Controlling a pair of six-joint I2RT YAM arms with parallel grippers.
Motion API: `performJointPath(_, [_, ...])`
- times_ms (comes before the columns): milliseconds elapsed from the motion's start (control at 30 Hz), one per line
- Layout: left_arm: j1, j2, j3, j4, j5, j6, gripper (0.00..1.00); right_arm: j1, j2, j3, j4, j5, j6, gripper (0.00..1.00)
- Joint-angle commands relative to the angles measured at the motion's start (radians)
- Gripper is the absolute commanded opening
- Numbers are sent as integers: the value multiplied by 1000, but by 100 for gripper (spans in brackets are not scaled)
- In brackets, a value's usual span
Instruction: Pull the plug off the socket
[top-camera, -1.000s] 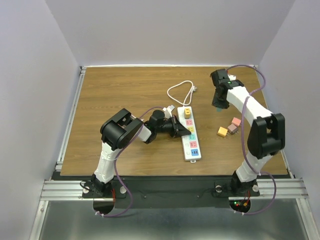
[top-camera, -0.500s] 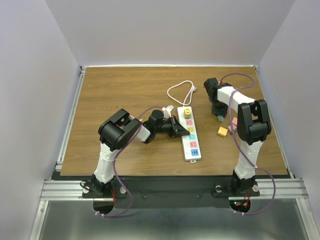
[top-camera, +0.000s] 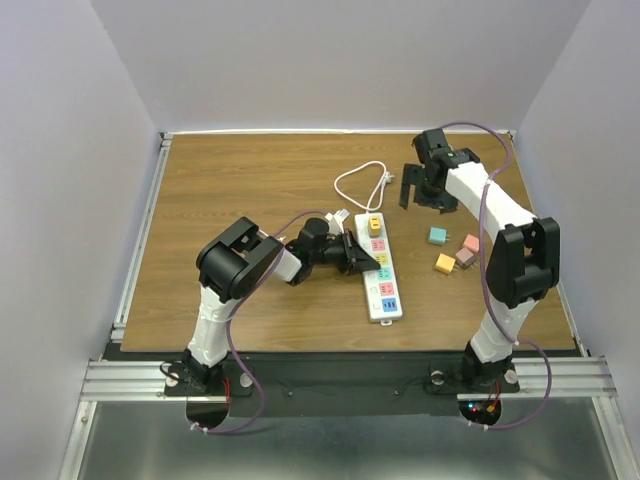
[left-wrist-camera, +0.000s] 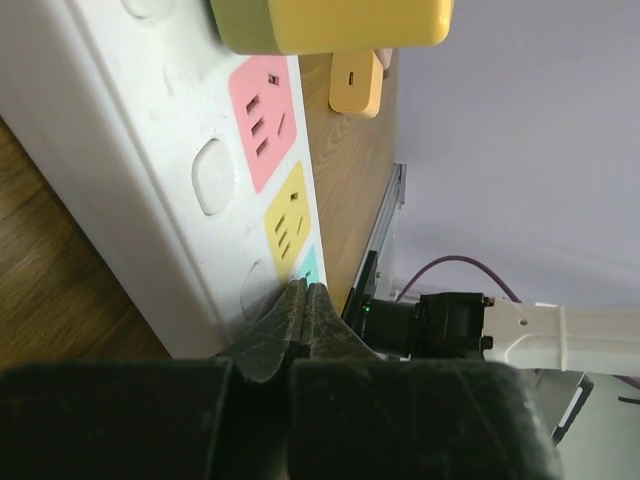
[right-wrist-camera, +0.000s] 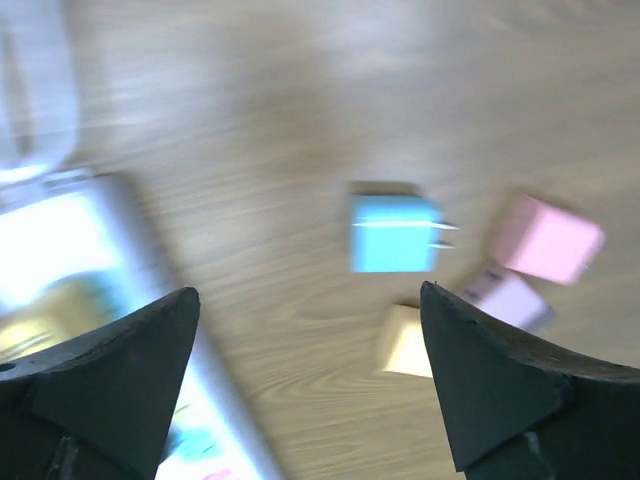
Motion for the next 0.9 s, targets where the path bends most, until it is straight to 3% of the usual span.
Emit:
performJointPath(0, [-2,10,24,-120,-10,64,0,77,-71,113,38,-244,-84,100])
performJointPath(167, [-2,42,43,-120,-1,55,0,143,-57,159,70,-346,-103,100])
performJointPath(500, [1,58,29,-88,5,36,0,177,29,126,118,-401,-120,98])
performJointPath(867, [13,79,-16,12,11,-28,0,207,90,72,151,-446,-130,82])
